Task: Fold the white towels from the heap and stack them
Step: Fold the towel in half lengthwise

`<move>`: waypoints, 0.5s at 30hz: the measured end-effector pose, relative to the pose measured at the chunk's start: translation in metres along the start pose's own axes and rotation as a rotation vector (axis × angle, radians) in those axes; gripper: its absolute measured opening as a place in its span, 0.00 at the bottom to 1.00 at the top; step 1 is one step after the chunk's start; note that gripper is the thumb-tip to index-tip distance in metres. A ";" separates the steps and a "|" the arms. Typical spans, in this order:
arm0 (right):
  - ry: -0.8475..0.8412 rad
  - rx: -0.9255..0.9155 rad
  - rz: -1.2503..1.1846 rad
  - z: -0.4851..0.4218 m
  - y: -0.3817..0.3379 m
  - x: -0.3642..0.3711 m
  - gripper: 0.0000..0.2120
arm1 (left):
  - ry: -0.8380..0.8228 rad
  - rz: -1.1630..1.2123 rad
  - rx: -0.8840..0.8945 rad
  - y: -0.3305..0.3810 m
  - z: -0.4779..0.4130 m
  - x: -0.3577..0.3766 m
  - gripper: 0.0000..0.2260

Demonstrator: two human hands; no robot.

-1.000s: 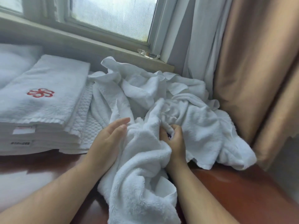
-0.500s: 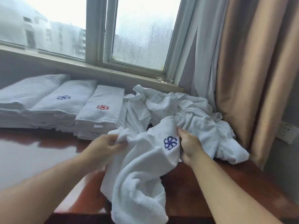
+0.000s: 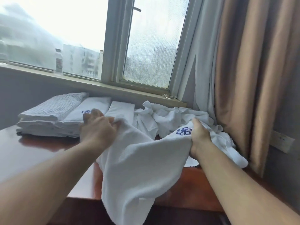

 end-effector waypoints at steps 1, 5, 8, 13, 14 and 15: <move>-0.047 0.032 -0.008 0.003 -0.001 0.005 0.10 | -0.001 0.039 0.006 0.000 0.000 -0.001 0.15; -0.230 0.044 -0.079 0.012 -0.011 0.023 0.07 | -0.152 0.728 -0.131 0.007 0.003 0.004 0.15; -0.230 -0.066 0.029 0.011 -0.011 0.028 0.11 | -0.128 0.885 -0.165 0.018 0.002 -0.005 0.14; -0.015 -0.395 0.973 0.018 -0.002 0.027 0.19 | -0.001 0.557 0.156 0.036 -0.001 -0.024 0.17; -0.135 -0.194 0.897 0.021 0.003 0.030 0.29 | -0.045 0.559 0.222 0.041 0.002 -0.026 0.17; -0.277 0.093 0.816 0.026 0.013 0.031 0.39 | -0.103 0.562 0.280 0.046 0.004 -0.027 0.17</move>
Point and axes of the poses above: each hand's wrist, its own z-axis away from the middle knuckle, its own x-axis out of the palm, y = z × x, the point moved 2 cm from there along -z, towards the middle knuckle, and after that the axes turned 10 degrees about -z, right-handed, at the moved point
